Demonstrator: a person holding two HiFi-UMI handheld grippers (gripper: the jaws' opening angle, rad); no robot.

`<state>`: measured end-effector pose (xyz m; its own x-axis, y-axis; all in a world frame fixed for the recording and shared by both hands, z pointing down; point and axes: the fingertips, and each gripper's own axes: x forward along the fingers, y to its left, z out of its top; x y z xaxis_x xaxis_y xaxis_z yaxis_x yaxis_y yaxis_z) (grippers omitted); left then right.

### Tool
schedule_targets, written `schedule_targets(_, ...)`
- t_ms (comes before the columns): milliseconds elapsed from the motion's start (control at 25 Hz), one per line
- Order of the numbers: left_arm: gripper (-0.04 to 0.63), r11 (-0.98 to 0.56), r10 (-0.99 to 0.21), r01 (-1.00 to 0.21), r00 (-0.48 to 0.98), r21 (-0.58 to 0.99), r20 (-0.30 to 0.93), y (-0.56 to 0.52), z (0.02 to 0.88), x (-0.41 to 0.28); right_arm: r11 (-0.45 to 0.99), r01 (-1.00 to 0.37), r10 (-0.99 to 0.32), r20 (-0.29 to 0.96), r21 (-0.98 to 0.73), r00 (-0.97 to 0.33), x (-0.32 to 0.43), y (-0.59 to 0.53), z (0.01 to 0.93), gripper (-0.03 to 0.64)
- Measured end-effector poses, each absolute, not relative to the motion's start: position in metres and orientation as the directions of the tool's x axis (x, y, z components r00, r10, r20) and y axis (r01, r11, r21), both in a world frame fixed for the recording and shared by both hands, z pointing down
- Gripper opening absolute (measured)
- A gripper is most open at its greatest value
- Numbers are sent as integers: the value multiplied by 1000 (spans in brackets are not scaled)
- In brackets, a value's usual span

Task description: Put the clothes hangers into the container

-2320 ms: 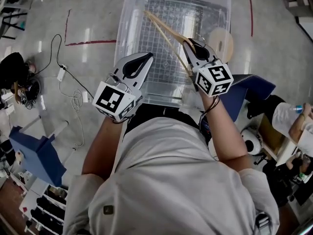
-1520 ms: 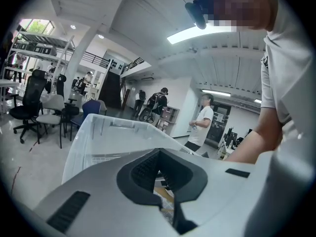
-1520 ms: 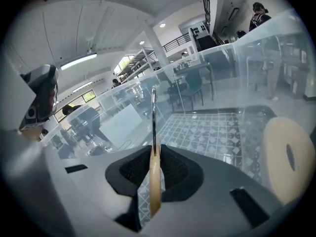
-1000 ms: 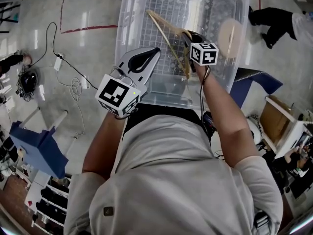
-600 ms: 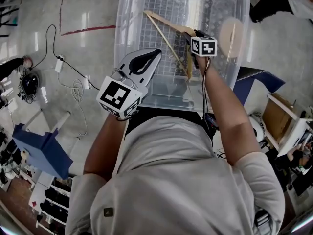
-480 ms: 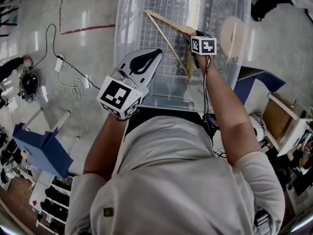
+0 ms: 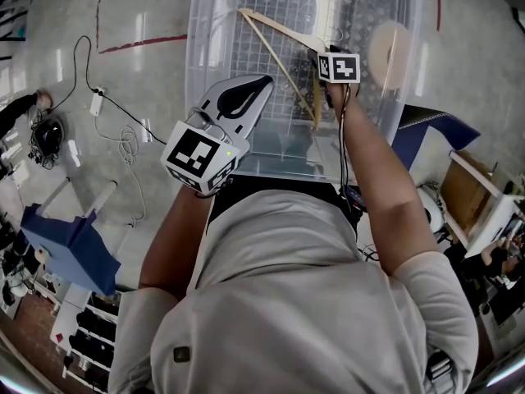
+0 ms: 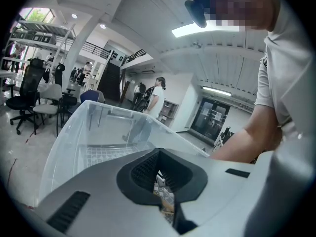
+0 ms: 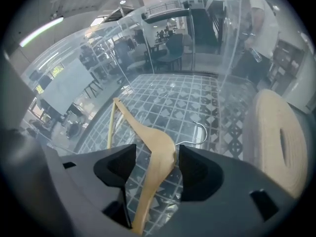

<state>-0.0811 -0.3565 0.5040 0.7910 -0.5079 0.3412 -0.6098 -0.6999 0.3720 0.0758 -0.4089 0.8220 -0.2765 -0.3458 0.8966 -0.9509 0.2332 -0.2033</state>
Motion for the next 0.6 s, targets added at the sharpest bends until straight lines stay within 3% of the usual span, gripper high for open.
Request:
schedule_targets(480, 15, -705, -538, -625, 779, 335, 322, -329, 480, -61, 330, -909, -360, 856, -255, -371, 46, -407, 756, 264)
schedule_targets(600, 16, -693, -558, -641, 766, 330, 318, -318, 474, -55, 355, -893, -385, 827, -277, -410, 43, -400, 729, 204)
